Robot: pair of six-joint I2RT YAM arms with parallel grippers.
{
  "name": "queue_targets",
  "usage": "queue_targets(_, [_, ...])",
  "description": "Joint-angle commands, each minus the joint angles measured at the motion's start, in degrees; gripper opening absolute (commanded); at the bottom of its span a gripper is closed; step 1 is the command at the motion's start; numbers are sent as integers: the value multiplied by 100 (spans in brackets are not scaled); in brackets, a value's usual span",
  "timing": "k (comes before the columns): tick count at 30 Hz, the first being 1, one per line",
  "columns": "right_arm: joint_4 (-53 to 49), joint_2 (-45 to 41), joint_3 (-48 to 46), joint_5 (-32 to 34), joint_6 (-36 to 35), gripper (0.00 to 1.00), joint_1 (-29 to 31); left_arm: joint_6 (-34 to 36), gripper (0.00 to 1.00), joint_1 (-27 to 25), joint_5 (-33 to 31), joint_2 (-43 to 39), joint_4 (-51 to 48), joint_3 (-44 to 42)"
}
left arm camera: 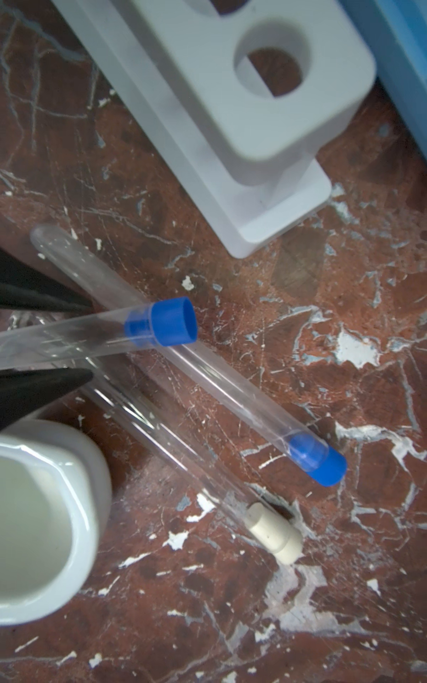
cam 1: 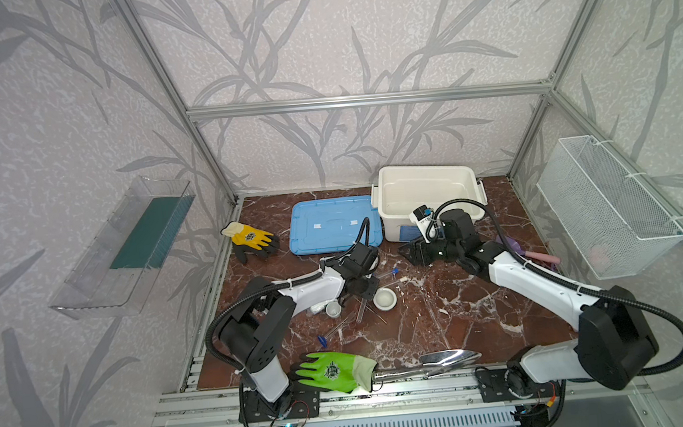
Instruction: Organize the chemistry lab equipment
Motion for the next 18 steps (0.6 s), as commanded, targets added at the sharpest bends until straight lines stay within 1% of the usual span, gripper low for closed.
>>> queue_targets(1, [191,-30,-86,-71,77,61,-34,-3,24,-6,-48,25,-42,189])
queue_targets(6, [210,-12,-113,-75,94,61,-37,24,18,-6,2,17,-17,185])
queue_targets(12, [211,-39,-158,-47,113,61,-61,22,16,-8,80,-11,78,92])
queue_targets(14, [220,-55,-171,-50,121,61,-54,31,17,-10,93,16,68,78])
queue_targets(18, [235,-69,-193,-44,149,61,-66,68,22,-6,78,33,-41,99])
